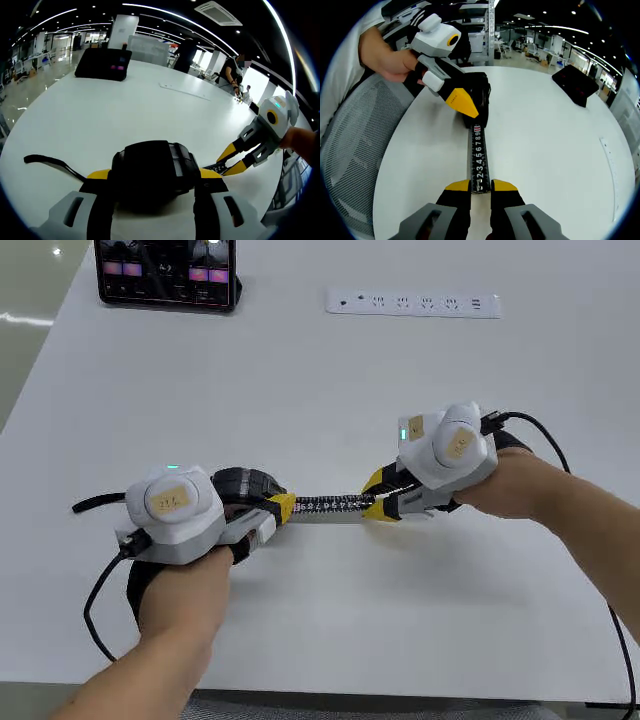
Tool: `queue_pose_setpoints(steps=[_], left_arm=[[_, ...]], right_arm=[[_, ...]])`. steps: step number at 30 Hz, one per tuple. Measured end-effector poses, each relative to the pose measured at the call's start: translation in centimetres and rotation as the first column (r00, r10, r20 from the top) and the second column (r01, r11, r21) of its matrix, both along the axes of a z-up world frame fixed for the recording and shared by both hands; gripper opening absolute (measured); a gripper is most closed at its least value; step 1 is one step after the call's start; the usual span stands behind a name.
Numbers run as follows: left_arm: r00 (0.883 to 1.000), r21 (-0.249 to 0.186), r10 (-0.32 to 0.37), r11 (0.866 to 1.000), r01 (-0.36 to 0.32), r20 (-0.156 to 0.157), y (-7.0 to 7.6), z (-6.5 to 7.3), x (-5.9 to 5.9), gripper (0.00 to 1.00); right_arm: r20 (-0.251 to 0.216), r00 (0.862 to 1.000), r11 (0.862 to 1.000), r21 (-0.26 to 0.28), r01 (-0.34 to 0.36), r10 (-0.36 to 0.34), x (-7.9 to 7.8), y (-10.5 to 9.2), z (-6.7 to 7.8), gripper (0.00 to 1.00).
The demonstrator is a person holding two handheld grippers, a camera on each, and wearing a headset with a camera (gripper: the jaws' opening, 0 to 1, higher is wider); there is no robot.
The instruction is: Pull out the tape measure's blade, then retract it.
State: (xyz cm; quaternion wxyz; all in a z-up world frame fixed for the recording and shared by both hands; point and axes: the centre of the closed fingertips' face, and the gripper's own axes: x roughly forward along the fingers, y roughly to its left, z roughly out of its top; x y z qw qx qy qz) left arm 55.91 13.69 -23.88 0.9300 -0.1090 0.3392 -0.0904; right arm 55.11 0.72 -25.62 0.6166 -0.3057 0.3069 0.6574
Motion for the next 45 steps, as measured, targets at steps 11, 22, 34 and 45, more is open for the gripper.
queue_pose_setpoints(steps=[11,22,34,45], left_arm=[[1.000,-0.018,0.003,1.000,-0.003,-0.001,0.0,0.0,0.1,0.61],[1.000,-0.027,0.003,1.000,-0.003,-0.002,0.3,-0.2,0.3,0.61],[1.000,-0.042,0.010,0.999,-0.010,0.002,0.4,-0.2,0.5,0.61],[1.000,-0.053,0.012,0.999,-0.012,0.003,0.4,-0.2,0.4,0.61]], right_arm=[[-0.012,1.000,0.999,0.036,0.002,-0.001,-0.4,1.9,0.3,0.11],[-0.023,1.000,0.998,0.063,-0.004,0.005,-0.3,4.0,0.0,0.11],[-0.031,1.000,0.996,0.086,0.005,-0.002,-0.4,5.8,0.1,0.11],[-0.055,0.998,0.994,0.112,0.015,-0.009,-0.6,7.2,0.1,0.11]])
